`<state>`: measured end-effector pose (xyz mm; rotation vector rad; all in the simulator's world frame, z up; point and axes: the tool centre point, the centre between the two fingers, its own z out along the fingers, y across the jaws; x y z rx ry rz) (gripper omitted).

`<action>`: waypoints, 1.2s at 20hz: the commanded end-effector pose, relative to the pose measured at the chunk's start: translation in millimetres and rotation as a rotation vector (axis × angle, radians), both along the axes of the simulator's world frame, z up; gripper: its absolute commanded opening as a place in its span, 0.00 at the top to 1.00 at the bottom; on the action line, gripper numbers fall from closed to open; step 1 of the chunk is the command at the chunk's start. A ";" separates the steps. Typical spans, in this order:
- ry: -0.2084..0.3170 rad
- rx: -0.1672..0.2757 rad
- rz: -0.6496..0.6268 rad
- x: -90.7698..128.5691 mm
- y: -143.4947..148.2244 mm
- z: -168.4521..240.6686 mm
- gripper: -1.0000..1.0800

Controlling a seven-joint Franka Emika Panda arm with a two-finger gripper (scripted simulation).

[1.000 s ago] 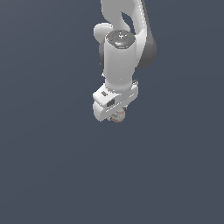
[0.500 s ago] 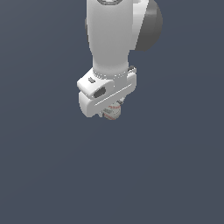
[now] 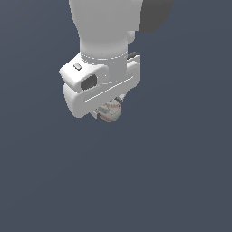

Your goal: Pick up the object and move it to a goal position.

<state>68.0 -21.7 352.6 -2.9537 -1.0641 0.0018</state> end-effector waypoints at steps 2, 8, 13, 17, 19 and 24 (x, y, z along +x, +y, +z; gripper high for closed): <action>-0.002 -0.001 0.000 8.9 -5.2 17.3 1.00; -0.002 -0.001 0.000 21.1 -12.1 38.7 1.00; -0.002 -0.001 0.000 27.5 -15.5 49.4 1.00; -0.002 -0.001 0.000 30.7 -17.1 54.4 1.00; -0.002 -0.001 0.000 31.7 -17.6 56.0 1.00; -0.002 -0.001 0.000 32.8 -18.1 57.5 1.00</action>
